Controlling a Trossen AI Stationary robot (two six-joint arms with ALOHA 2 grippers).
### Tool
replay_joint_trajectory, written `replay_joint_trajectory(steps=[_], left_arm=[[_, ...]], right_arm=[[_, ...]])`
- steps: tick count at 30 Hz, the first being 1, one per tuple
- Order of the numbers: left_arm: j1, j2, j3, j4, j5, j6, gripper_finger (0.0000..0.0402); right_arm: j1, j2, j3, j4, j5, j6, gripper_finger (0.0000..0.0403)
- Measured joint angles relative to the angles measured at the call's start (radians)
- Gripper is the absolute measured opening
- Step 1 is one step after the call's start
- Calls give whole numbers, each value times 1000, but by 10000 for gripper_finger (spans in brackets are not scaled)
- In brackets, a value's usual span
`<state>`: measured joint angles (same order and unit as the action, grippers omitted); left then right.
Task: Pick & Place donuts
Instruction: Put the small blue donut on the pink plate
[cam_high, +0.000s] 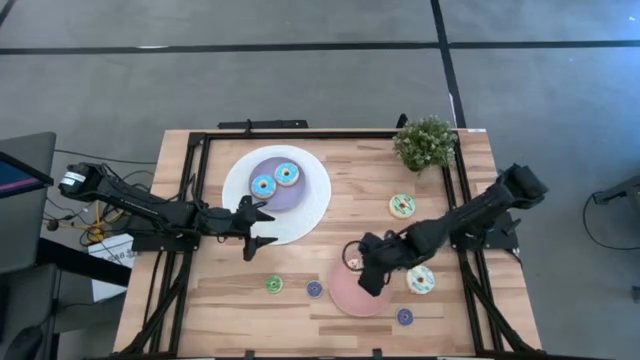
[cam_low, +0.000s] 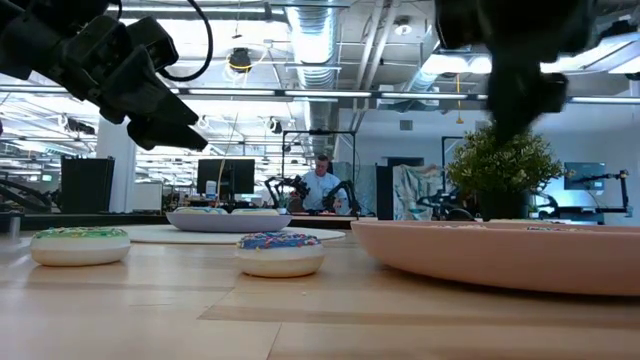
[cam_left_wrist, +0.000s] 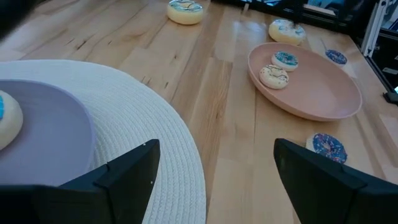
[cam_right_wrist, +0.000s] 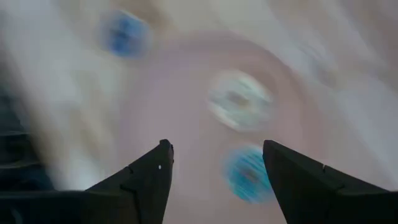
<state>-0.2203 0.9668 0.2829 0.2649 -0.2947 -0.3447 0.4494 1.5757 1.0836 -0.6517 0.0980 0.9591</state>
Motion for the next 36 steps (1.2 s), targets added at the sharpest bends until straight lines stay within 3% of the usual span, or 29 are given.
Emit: replay_joint_trajectory(steps=[5,13,21,28,36], left_arm=[[0,0,0,-3,0,0,309],[0,0,0,-16,0,0,309],[0,0,0,-26,0,-1,309],[0,0,0,-36,-2,-50,309],[0,0,0,-42,-5,-98,309]], right_arm=[[60,117,199,-333,-40,142,240],[246,183,286,-363,-78,501,247],[398,245,279,-360,-74,850,301],[439,348,276,-307,-95,900,353],[449,361,217,-209,-73,907,356]])
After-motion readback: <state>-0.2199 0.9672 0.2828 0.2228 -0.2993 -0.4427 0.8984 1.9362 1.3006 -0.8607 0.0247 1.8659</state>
